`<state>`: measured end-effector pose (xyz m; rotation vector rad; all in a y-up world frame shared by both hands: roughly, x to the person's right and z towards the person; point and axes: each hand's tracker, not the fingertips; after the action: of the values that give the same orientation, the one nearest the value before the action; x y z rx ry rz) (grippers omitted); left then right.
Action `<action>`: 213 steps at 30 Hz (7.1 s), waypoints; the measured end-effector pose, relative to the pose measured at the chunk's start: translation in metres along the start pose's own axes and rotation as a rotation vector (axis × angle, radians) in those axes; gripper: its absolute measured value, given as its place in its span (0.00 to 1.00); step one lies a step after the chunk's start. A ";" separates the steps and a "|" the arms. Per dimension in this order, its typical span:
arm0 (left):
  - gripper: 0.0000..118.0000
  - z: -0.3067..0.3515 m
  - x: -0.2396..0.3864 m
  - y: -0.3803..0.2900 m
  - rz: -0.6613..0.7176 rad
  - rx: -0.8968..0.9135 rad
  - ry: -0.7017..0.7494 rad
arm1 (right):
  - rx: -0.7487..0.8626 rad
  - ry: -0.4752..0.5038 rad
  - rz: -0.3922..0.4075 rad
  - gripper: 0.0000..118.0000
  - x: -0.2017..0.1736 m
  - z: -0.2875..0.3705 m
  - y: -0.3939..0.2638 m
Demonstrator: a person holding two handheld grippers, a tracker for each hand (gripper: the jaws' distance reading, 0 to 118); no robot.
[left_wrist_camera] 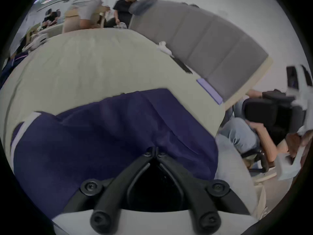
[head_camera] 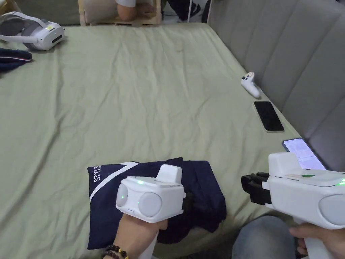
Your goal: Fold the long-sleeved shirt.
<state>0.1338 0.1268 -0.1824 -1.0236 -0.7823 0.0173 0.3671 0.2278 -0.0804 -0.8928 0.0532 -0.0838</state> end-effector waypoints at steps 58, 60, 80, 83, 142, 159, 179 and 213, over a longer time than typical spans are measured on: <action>0.30 0.323 -0.378 -0.109 0.489 0.306 0.042 | 0.335 0.483 0.332 0.01 -0.423 -0.132 0.105; 0.31 0.366 -0.425 -0.126 0.479 0.294 0.107 | 0.348 0.548 0.353 0.01 -0.480 -0.153 0.110; 0.65 0.498 -0.424 -0.113 0.419 0.636 0.584 | 0.444 0.619 0.333 0.01 -0.486 -0.127 0.144; 0.07 0.474 -0.337 -0.057 0.207 0.740 0.628 | 0.565 0.514 0.297 0.01 -0.414 -0.087 0.164; 0.94 0.242 -0.075 -0.014 -0.099 1.010 0.774 | 0.868 -0.233 0.138 1.00 -0.123 0.004 0.063; 0.94 0.241 -0.072 -0.011 -0.105 1.021 0.782 | 0.880 -0.246 0.136 1.00 -0.115 0.003 0.063; 0.94 0.239 -0.070 -0.010 -0.120 1.020 0.780 | 0.880 -0.258 0.142 1.00 -0.109 0.001 0.062; 0.94 0.242 -0.068 -0.013 -0.124 1.025 0.783 | 0.887 -0.270 0.170 1.00 -0.115 0.001 0.059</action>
<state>-0.0639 0.2782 -0.1440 0.0391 -0.0452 -0.0790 0.2553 0.2766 -0.1249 -0.0053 -0.1524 0.1660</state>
